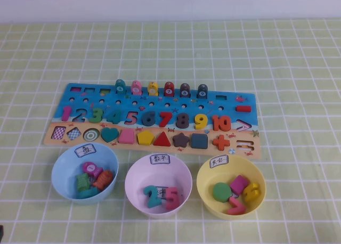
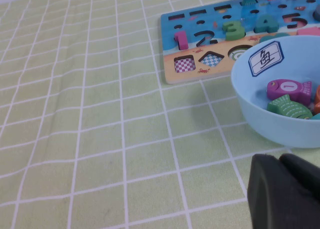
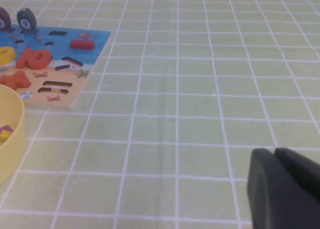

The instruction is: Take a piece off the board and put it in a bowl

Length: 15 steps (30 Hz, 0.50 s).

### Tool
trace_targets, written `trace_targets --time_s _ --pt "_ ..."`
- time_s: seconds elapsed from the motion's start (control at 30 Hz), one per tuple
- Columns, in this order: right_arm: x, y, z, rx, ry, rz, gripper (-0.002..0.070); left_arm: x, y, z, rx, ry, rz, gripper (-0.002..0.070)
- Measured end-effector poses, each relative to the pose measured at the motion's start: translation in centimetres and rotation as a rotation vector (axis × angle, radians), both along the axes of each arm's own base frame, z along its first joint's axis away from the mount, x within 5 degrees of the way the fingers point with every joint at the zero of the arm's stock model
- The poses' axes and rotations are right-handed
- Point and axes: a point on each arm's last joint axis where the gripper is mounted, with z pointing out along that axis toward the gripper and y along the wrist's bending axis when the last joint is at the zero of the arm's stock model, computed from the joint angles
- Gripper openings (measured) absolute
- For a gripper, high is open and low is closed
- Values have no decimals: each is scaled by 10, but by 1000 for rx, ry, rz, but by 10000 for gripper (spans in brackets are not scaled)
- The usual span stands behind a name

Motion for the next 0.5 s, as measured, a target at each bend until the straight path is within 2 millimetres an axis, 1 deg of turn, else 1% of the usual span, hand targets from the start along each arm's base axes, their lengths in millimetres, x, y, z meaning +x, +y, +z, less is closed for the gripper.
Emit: trace_targets --time_s 0.13,0.23,0.33,0.37,0.43,0.5 --pt "0 1 0 21 1 2 -18 0 0 0 0 0 0 -4" --pt "0 5 1 149 6 11 -18 0 0 0 0 0 0 -4" --pt "-1 12 4 383 16 29 -18 0 0 0 0 0 0 -4" --pt "-1 15 6 508 21 38 -18 0 0 0 0 0 0 -4" --pt "-1 20 10 684 25 50 -18 0 0 0 0 0 0 -4" --pt "-2 23 16 900 25 60 -18 0 0 0 0 0 0 -4"
